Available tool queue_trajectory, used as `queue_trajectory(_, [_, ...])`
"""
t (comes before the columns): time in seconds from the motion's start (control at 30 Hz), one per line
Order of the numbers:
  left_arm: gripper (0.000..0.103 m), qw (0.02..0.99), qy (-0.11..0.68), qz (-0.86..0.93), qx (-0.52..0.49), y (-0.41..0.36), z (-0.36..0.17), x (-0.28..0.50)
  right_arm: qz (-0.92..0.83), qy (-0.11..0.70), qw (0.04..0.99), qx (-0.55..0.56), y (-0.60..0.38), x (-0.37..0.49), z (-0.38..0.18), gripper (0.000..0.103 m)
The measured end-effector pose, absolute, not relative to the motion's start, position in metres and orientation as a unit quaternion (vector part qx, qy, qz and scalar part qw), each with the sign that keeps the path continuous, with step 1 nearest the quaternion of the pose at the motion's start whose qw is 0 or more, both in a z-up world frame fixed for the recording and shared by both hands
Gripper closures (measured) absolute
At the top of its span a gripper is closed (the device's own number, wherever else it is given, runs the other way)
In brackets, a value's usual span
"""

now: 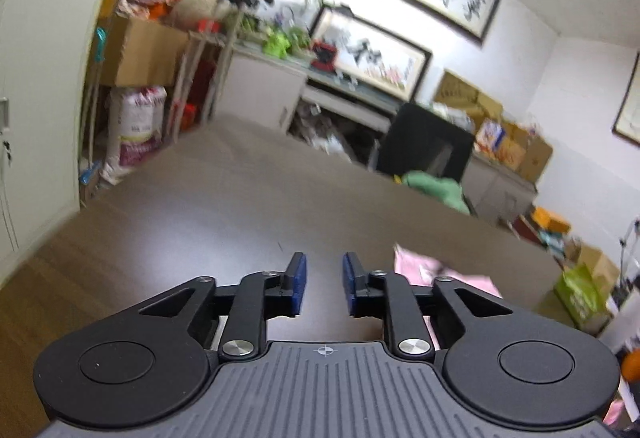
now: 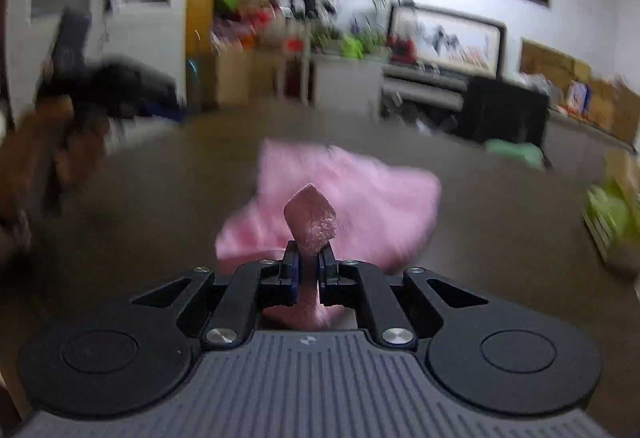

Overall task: Fold towel
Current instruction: 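Lower the towel flat onto the table and open the right tool, then hold the towel corner with the left tool while the right tool pinches the hem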

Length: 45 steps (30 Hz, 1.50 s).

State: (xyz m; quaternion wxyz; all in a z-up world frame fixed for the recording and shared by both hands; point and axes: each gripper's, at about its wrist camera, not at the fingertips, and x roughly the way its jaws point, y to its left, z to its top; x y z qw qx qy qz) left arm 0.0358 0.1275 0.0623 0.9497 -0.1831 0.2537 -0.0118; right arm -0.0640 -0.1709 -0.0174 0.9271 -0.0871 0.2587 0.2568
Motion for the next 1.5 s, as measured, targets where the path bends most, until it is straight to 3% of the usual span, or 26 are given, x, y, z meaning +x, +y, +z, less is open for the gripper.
queue_trajectory(0.07, [0.074,0.948,0.275,-0.026,-0.161,0.116,0.061,0.039,0.254,0.269,0.926,-0.072,-0.186,-0.071,-0.015,0.081])
queue_trajectory(0.13, [0.070,0.945,0.291,-0.041,-0.144,0.105,0.065,0.049,0.256,0.259,0.930,-0.059,-0.194,-0.080,-0.005,0.068])
queue_trajectory(0.2, [0.057,0.941,0.307,-0.063,-0.129,0.093,0.070,0.060,0.255,0.249,0.933,-0.049,-0.200,-0.088,0.002,0.060])
queue_trajectory(0.27, [0.034,0.940,0.314,-0.066,-0.113,0.081,0.073,0.066,0.254,0.233,0.938,-0.035,-0.206,-0.094,0.003,0.058])
queue_trajectory(0.33, [0.032,0.941,0.320,-0.069,-0.081,0.064,0.076,0.074,0.256,0.224,0.940,-0.020,-0.211,-0.095,0.001,0.058])
queue_trajectory(0.53, [0.038,0.912,0.404,-0.065,-0.016,0.011,0.063,0.114,0.259,0.214,0.942,0.007,-0.225,-0.087,-0.009,0.055])
queue_trajectory(0.7, [0.039,0.912,0.409,-0.042,0.007,-0.007,0.056,0.123,0.266,0.212,0.940,0.029,-0.235,-0.088,-0.016,0.050])
queue_trajectory(0.8, [0.041,0.908,0.416,-0.053,-0.001,-0.012,0.057,0.129,0.270,0.208,0.940,0.036,-0.240,-0.089,-0.020,0.038])
queue_trajectory(0.9, [0.043,0.901,0.425,-0.087,-0.005,-0.019,0.062,0.130,0.268,0.208,0.940,0.042,-0.245,-0.090,-0.023,0.037])
queue_trajectory(0.97, [0.061,0.897,0.433,-0.092,0.005,-0.023,0.060,0.129,0.266,0.207,0.940,0.048,-0.249,-0.090,-0.026,0.036])
queue_trajectory(1.07, [0.075,0.891,0.446,-0.082,0.012,-0.025,0.055,0.129,0.263,0.205,0.941,0.055,-0.252,-0.092,-0.028,0.034])
queue_trajectory(1.17, [0.076,0.890,0.449,-0.077,0.003,-0.019,0.053,0.127,0.260,0.202,0.942,0.060,-0.257,-0.094,-0.030,0.027])
queue_trajectory(1.33, [0.076,0.892,0.448,-0.061,-0.007,-0.008,0.055,0.118,0.251,0.198,0.945,0.068,-0.263,-0.094,-0.028,0.026])
queue_trajectory(1.5, [0.095,0.894,0.444,-0.061,0.000,-0.005,0.053,0.105,0.245,0.196,0.946,0.077,-0.265,-0.092,-0.025,0.026])
